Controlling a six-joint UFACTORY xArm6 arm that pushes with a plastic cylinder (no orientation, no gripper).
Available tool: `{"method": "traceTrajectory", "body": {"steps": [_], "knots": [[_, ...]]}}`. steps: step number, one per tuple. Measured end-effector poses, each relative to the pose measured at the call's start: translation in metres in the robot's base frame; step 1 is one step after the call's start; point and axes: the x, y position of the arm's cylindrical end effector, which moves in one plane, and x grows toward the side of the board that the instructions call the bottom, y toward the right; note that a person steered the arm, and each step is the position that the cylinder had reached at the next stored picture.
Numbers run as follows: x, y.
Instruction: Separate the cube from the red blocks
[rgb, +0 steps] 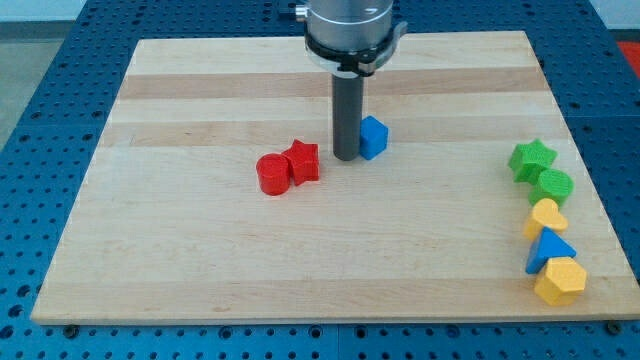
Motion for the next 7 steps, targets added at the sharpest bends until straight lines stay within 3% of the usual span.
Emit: {"method": "traceTrajectory", "body": {"steps": [7], "knots": [[-0.029,0.020]]}}
